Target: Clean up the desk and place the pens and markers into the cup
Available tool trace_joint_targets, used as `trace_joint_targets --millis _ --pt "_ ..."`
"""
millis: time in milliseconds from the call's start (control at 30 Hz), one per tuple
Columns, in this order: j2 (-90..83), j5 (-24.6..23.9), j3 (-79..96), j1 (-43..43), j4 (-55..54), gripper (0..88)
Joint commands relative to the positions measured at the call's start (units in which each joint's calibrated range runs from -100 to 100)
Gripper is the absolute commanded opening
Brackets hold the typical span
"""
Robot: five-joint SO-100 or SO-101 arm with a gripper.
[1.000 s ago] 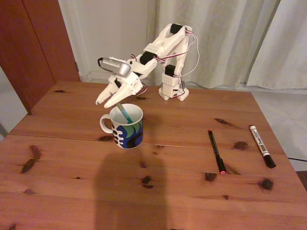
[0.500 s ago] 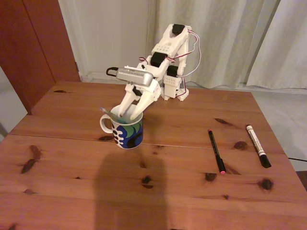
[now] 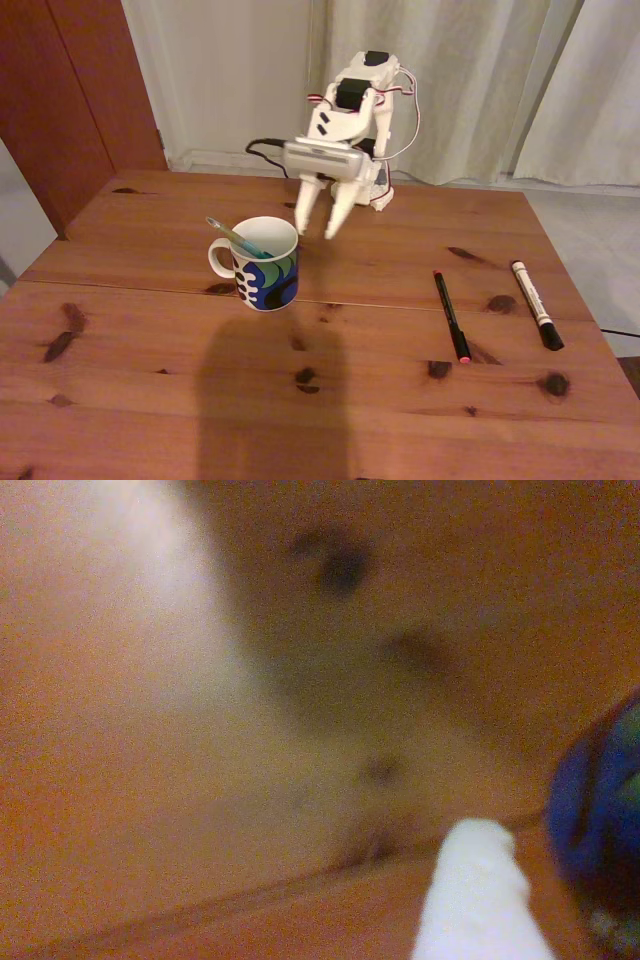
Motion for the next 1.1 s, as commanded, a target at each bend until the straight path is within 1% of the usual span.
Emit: trace_joint_targets --millis 0,133,233,400,700,867,1067 --pt "-2.2 1.2 -4.0 -5.2 4.0 16.9" --pt "-1.9 0.6 -5.0 -11.5 7.8 16.9" --pt "-1.3 -1.0 -6.3 -15.9 10.5 16.9" --pt "3.1 -2.9 -8.1 -21.3 10.8 16.9" --pt "17.7 -3.4 -13.9 -25.8 10.7 16.9" --pt "23.9 -5.1 -16.9 -28.2 10.7 16.9" --pt "29.7 -5.5 -20.4 -29.2 10.6 16.9"
